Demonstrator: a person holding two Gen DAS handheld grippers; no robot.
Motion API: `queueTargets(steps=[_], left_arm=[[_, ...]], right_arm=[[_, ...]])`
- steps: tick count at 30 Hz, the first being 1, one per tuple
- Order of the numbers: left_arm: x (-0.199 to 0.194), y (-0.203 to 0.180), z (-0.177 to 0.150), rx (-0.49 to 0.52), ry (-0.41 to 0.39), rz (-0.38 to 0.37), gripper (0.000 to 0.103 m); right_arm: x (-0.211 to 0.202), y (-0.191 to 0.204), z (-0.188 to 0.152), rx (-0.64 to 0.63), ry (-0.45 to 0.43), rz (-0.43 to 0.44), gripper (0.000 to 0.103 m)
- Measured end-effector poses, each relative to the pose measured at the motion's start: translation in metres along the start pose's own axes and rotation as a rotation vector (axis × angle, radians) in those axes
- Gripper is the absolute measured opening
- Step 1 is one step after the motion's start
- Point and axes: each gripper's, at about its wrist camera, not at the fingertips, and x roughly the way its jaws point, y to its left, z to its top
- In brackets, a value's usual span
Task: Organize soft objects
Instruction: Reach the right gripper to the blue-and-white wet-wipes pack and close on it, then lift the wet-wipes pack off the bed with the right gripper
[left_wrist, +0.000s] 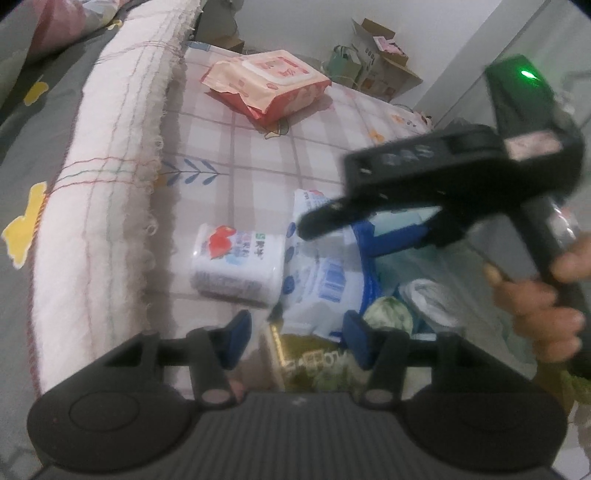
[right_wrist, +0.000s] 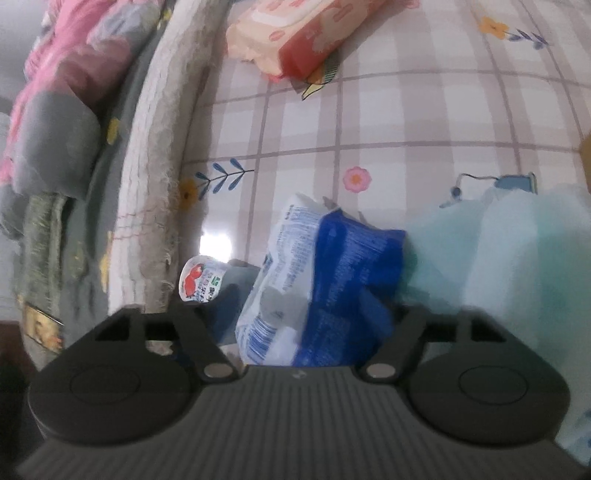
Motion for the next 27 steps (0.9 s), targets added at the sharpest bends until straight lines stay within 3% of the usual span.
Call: queueTargets(steps=[2, 4, 9, 12, 14, 17, 19, 24, 27], left_arm=[[-0.006, 0.004, -0.004, -0.008, -0.009, -0.005, 0.055], [-0.011, 0.009, -0.007, -0.018, -0.016, -0.007, 0.055], [-0.020, 0.020, -0.013, -0.040, -0.029, -0.010, 0.055], [-0.028, 0.024, -0.017, -0.048, -0.041, -0.012, 0.055], [-0.032, 0.026, -0.018, -0.051, -0.047, -0.012, 0.055], [-0.036, 0.027, -0.019, -0.053, -0.058, -0.015, 0.055], [-0.038, 0.026, -0.019, -0.053, -0.063, -0.020, 0.055], [-0.042, 0.024, -0.021, -0.053, -0.070, -0.018, 0.055], [-0.048, 0.024, -0.024, -0.059, -0.079, -0.015, 0.055]], right_arm=[[0.007, 0.011, 0.005, -0.027, -0.001, -0.054, 0.092], [0.010, 0.015, 0.010, -0.031, -0.003, -0.051, 0.095], [0.015, 0.015, 0.014, -0.021, -0.010, -0.066, 0.096], [0.013, 0.009, 0.016, 0.027, -0.024, -0.050, 0.093], [0.010, 0.003, 0.018, 0.062, -0.037, -0.041, 0.084], [0.011, 0.002, 0.020, 0.059, -0.052, -0.089, 0.077], [0.016, 0.003, 0.021, 0.046, -0.046, -0.136, 0.079], [0.030, 0.006, 0.019, 0.016, -0.030, -0.143, 0.084], [0.026, 0.008, 0.017, 0.001, -0.069, -0.129, 0.071]])
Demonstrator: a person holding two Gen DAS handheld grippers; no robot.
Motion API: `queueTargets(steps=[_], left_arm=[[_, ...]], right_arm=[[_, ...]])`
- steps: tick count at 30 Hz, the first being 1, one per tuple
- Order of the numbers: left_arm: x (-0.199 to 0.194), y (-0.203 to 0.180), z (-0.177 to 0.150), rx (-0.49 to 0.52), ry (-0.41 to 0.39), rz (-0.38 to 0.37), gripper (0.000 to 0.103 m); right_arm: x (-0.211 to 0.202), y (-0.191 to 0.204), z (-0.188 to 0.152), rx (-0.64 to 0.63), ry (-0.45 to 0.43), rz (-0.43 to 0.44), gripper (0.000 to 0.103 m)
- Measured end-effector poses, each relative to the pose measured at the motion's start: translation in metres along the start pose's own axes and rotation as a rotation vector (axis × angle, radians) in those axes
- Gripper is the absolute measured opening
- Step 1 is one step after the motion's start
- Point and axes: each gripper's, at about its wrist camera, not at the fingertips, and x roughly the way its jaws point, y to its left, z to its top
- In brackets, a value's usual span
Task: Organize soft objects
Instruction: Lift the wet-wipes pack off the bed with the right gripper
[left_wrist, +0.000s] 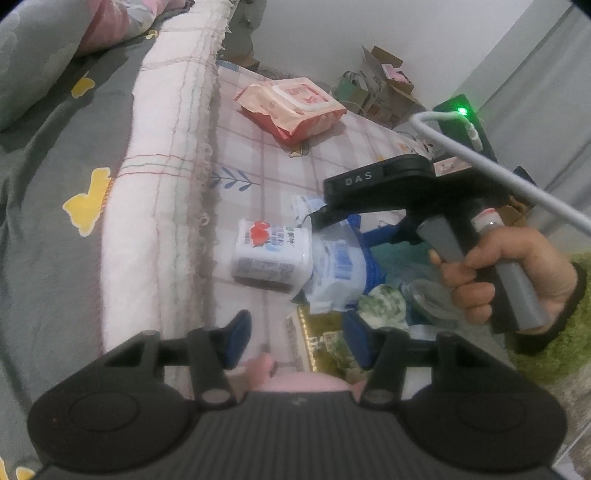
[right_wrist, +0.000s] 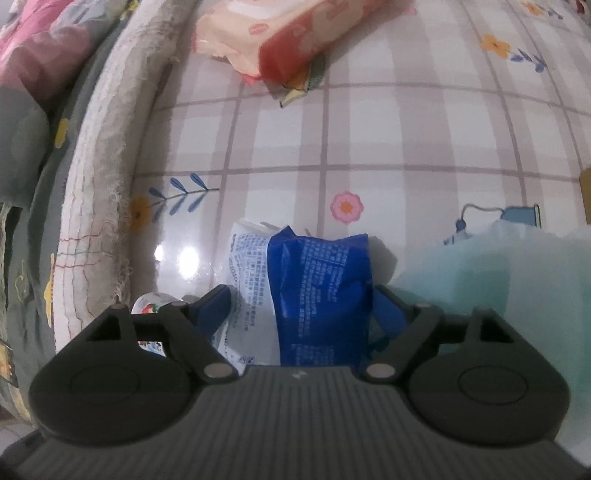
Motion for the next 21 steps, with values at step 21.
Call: queueTargets(steps=[21], left_arm=[[-0.062, -0.050, -0.033, 0.195, -0.223, -0.023, 0.090]], right_arm=[[-0.100, -0.049, -0.060, 0.130, -0.134, 0.579, 0.060]])
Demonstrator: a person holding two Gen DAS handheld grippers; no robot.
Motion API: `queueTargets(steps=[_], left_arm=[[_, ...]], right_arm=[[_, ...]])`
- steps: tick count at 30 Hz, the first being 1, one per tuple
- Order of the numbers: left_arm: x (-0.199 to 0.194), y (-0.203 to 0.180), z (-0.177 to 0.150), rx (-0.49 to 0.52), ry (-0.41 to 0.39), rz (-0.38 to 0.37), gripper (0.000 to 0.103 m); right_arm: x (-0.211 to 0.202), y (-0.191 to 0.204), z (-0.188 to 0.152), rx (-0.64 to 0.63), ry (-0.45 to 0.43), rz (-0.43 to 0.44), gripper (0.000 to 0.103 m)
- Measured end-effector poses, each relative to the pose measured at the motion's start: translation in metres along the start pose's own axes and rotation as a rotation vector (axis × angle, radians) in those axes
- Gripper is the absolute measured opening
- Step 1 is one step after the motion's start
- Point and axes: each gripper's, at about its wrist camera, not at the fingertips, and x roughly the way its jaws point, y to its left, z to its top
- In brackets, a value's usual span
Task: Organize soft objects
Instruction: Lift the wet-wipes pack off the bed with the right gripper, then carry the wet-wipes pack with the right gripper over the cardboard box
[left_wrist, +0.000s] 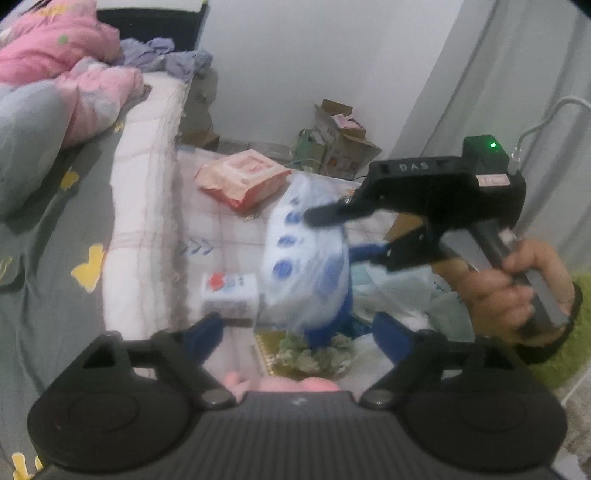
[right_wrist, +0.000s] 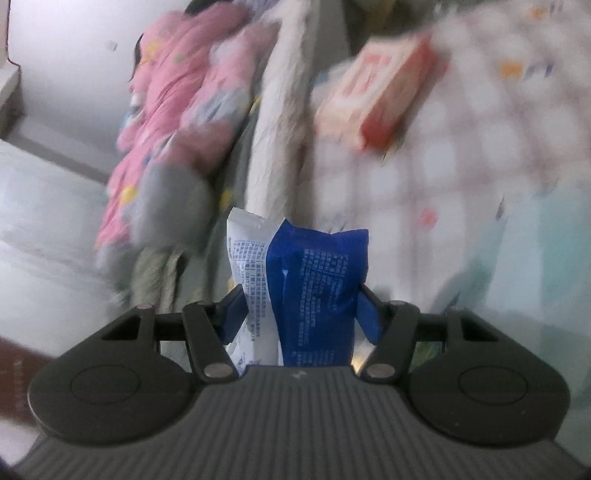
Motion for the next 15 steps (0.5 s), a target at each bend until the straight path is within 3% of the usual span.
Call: queueTargets(steps=[6, 9, 10, 15], left_arm=[[0.014, -0.004, -0.008, 0.006, 0.041, 0.018, 0.086], [0.015, 0.000, -0.013, -0.022, 0.027, -0.013, 0.067], [0.015, 0.000, -0.014, -0.023, 0.025, -0.035, 0.053], [0.020, -0.016, -0.018, 0.033, 0.007, 0.012, 0.042]], right_arm=[[0.005, -0.009, -0.025, 0.081, 0.086, 0.149, 0.060], [0.006, -0.007, -0.037, 0.092, 0.102, 0.170, 0.060], [0.006, -0.007, -0.039, 0.090, 0.101, 0.166, 0.060], [0.002, -0.015, -0.037, 0.095, 0.097, 0.141, 0.066]])
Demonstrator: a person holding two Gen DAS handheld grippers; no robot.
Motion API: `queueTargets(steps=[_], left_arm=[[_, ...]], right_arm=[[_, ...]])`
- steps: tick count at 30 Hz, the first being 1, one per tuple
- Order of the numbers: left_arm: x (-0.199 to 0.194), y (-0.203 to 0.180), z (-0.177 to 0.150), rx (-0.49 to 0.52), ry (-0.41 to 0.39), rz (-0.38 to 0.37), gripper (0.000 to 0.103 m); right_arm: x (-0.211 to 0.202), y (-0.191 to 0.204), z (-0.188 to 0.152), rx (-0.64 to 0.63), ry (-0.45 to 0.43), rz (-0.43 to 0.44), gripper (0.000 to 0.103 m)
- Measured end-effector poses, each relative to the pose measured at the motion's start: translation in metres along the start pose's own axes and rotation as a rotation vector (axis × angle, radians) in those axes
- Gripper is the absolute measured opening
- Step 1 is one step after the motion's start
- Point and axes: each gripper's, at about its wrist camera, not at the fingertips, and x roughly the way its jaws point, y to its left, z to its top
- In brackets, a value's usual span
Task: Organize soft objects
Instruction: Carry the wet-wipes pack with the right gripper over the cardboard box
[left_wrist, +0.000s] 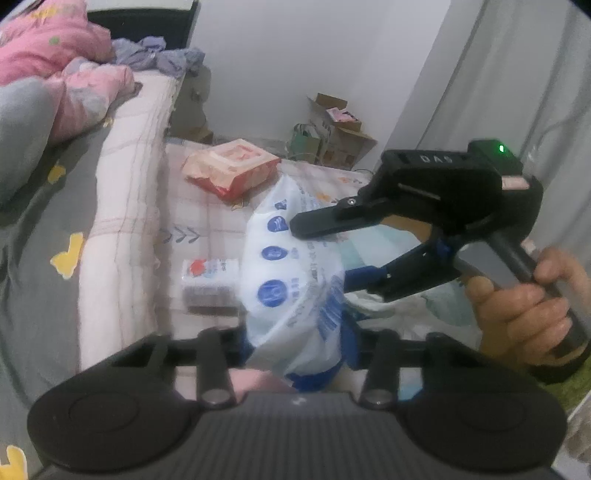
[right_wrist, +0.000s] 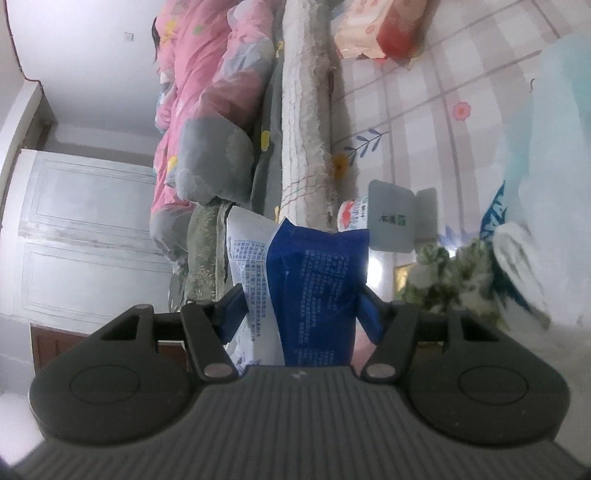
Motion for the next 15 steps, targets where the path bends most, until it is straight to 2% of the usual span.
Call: queueTargets(steps=[2, 4, 9, 12, 15], left_arm=[[0.005, -0.013, 0.001, 0.069, 0.011, 0.050, 0.035], [0.011, -0.027, -0.001, 0.151, 0.010, 0.095, 0.034], [0.024, -0.058, -0.010, 0.302, 0.020, 0.126, 0.033], [0.031, -0.071, -0.015, 0.355, 0.041, 0.115, 0.034], [0.030, -0.078, -0.022, 0.380, 0.055, 0.063, 0.039]], right_arm=[[-0.005, 0.000, 0.002, -0.019, -0.011, -0.056, 0.069], [-0.012, 0.000, 0.002, -0.044, -0.030, -0.106, 0.069], [-0.020, -0.005, 0.000, -0.054, -0.019, -0.157, 0.071], [-0.021, -0.009, -0.002, -0.059, -0.010, -0.206, 0.071], [-0.023, -0.011, -0.005, -0.068, 0.001, -0.241, 0.071]])
